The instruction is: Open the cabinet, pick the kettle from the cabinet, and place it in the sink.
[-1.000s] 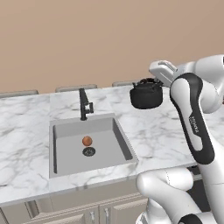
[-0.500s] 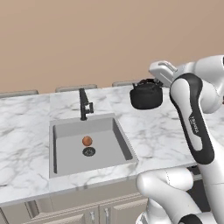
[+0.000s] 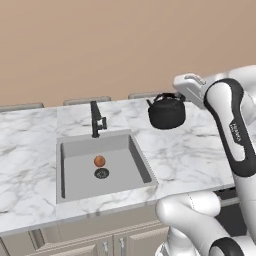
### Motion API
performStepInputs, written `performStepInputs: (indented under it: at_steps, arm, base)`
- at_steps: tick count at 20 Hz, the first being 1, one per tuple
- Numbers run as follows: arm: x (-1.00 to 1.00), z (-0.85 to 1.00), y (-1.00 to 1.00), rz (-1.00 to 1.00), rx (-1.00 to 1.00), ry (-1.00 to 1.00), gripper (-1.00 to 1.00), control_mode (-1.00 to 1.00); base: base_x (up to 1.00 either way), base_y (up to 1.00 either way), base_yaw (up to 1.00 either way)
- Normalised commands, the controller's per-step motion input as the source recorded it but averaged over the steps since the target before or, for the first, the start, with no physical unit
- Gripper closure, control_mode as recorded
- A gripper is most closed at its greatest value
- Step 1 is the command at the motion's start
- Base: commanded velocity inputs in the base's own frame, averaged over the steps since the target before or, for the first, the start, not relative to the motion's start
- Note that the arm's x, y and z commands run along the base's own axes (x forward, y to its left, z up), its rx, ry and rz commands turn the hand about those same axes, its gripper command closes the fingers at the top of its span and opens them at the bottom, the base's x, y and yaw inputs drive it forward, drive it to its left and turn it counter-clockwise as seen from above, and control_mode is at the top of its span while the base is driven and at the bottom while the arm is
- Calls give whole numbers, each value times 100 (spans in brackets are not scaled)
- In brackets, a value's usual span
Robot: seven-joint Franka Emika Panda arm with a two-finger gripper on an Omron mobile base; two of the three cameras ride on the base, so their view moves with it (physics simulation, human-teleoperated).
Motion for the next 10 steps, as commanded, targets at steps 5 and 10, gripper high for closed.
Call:
performStepInputs:
  at_steps: [5, 10]
  arm:
    - [11, -13, -1, 16, 0, 0, 100, -100]
    - [16, -16, 4, 8, 0, 7, 100, -100]
  base:
    - [0, 0, 0]
    - [0, 0, 0]
